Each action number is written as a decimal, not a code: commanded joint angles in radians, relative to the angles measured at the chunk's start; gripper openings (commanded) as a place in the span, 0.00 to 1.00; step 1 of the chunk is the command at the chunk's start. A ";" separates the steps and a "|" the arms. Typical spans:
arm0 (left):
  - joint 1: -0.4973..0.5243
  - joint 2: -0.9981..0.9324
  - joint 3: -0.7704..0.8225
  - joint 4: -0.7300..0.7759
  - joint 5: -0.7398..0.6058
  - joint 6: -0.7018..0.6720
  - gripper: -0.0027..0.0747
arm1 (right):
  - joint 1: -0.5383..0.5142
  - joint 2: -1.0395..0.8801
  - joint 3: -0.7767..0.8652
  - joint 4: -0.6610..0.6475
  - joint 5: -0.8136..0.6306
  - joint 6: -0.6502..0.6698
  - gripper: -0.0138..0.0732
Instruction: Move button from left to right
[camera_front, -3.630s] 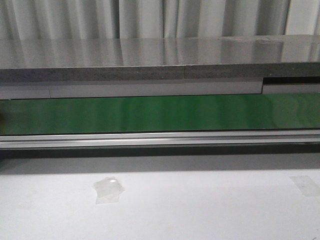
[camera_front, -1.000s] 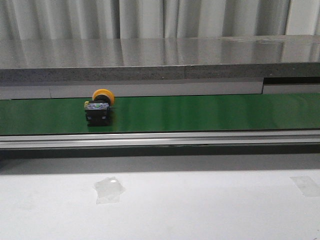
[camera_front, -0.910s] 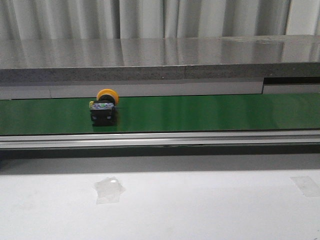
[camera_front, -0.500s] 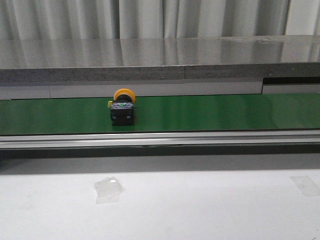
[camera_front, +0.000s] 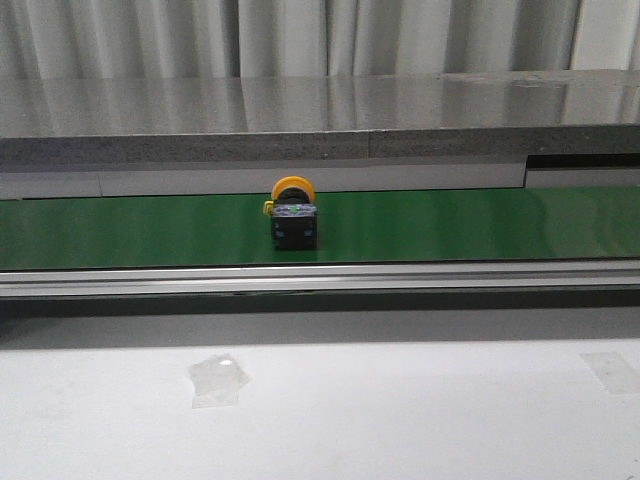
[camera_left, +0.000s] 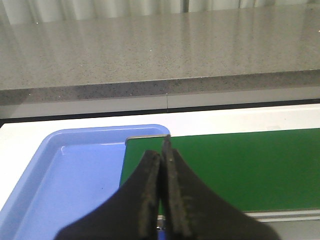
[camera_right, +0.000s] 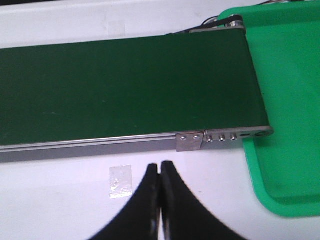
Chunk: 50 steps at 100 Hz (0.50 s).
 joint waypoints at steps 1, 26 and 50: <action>-0.006 0.003 -0.028 -0.022 -0.070 -0.001 0.01 | 0.002 0.024 -0.037 -0.001 -0.047 -0.004 0.05; -0.006 0.003 -0.028 -0.022 -0.070 -0.001 0.01 | 0.002 0.047 -0.037 0.041 -0.032 -0.004 0.28; -0.006 0.003 -0.028 -0.022 -0.070 -0.001 0.01 | 0.002 0.049 -0.037 0.102 -0.053 -0.005 0.71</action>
